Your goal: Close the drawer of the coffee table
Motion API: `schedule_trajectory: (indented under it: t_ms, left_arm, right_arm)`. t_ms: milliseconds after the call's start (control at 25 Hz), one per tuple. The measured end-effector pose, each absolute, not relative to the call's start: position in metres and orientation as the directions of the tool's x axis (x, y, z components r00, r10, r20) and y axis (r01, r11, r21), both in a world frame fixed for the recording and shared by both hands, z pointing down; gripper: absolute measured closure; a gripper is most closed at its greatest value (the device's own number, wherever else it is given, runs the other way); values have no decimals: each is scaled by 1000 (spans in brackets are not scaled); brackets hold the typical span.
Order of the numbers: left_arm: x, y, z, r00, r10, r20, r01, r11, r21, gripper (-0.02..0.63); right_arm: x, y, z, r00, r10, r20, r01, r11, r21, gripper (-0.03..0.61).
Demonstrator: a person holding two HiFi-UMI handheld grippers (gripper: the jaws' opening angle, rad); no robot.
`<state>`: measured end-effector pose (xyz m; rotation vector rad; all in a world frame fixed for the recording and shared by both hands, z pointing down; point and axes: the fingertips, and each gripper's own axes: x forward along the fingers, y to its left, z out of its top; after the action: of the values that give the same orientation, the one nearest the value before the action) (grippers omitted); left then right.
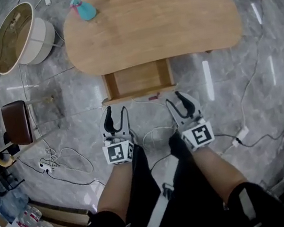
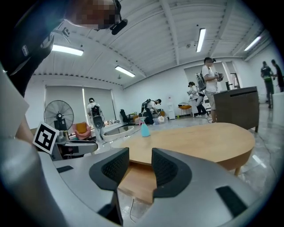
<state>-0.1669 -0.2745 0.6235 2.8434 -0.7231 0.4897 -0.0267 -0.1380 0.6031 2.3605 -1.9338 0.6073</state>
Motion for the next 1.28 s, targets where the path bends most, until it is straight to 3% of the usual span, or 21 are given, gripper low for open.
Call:
schedule_trajectory:
  t_ms: [240, 480, 1280]
  left_arm:
    - [-201, -301, 646, 835, -404, 374, -462, -884, 77, 405]
    - [-229, -304, 687, 822, -385, 420, -456, -886, 80, 408]
    - [-222, -274, 831, 790, -285, 542, -396, -913, 98, 411]
  right_arm:
    - [-38, -134, 643, 274, -890, 364, -912, -361, -197, 434]
    - [-36, -116, 673, 315, -857, 408, -905, -400, -142, 434]
    - [-62, -136, 824, 195, -814, 547, -927, -336, -170, 434]
